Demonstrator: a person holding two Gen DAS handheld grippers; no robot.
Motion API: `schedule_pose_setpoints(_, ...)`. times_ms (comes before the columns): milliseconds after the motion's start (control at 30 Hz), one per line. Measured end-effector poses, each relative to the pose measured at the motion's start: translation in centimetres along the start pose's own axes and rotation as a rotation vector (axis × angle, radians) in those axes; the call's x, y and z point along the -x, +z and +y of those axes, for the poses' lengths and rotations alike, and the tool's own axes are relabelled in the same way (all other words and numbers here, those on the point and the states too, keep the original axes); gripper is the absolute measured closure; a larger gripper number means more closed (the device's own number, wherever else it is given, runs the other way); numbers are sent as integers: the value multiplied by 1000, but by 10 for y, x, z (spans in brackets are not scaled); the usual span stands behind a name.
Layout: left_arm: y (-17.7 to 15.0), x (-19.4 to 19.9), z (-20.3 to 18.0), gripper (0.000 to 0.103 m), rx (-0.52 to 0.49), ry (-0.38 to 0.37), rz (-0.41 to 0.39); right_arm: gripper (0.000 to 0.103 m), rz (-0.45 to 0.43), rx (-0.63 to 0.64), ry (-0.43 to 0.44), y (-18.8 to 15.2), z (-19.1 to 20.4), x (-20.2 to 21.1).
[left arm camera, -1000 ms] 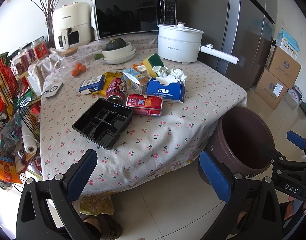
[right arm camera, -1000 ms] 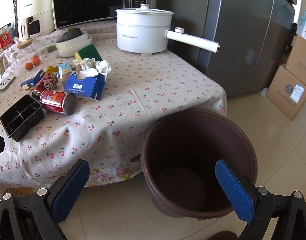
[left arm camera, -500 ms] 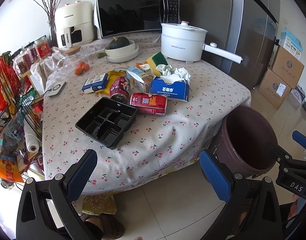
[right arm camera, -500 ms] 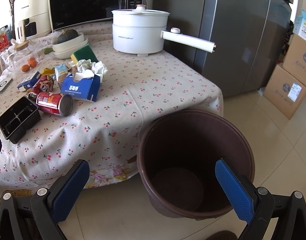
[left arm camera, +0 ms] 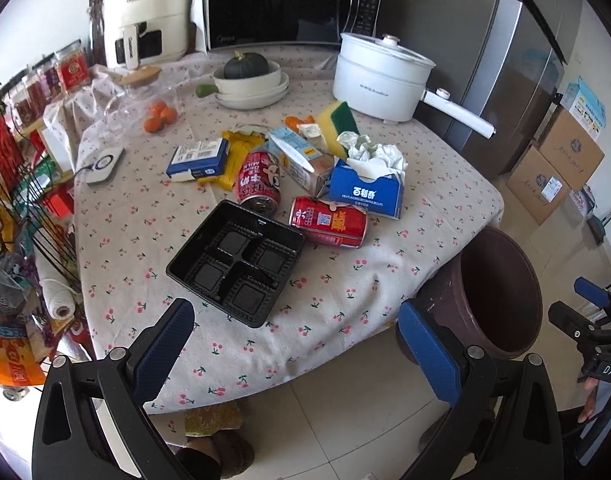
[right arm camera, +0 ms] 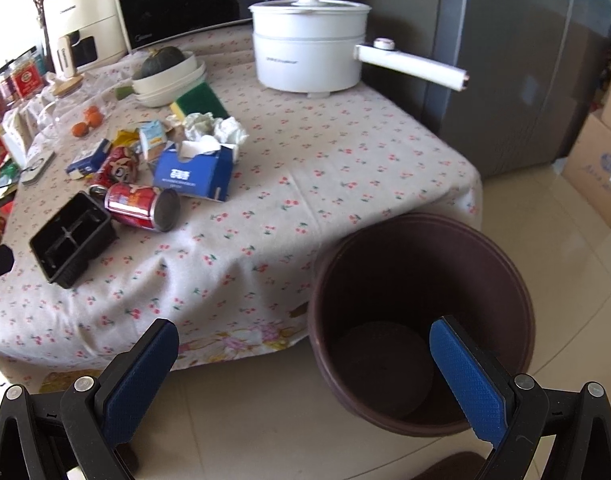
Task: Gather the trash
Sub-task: 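Grasp the black plastic tray with the left gripper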
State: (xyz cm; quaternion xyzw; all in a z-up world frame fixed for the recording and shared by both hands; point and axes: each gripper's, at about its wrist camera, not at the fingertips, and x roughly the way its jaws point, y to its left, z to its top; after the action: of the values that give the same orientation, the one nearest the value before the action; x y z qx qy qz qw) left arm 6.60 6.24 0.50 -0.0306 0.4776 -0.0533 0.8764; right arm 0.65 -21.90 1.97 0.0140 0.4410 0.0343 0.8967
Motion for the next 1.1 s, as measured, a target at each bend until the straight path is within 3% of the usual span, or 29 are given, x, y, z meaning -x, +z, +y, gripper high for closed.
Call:
schedule_pose_setpoints(200,19,-47,23,0,10,-48,102,0,70,18,57,38,4,-19)
schedule_pose_setpoints(333,21,-84,25,1,-50,-21,152,0,91,15,64,47,2,-44)
schedule_pose_setpoints(533,23,-127,30,7,-93,28,246,0,239,-72,164,45,-7,-84)
schedule_pose_setpoints(700,22,-143,28,19,-121,44,289,0,204,-27,105,55,-4,-83)
schedule_pose_setpoints(767,21,-147,26,32,-132,48,302,0,206,-2,82,57,-3,-87)
schedule_pose_setpoints(867,20,-147,25,40,-142,66,298,0,215,35,52,57,1,-93)
schedule_pose_setpoints(1100,20,-126,38,43,-66,66,234,0,196,115,-1,60,20,-98)
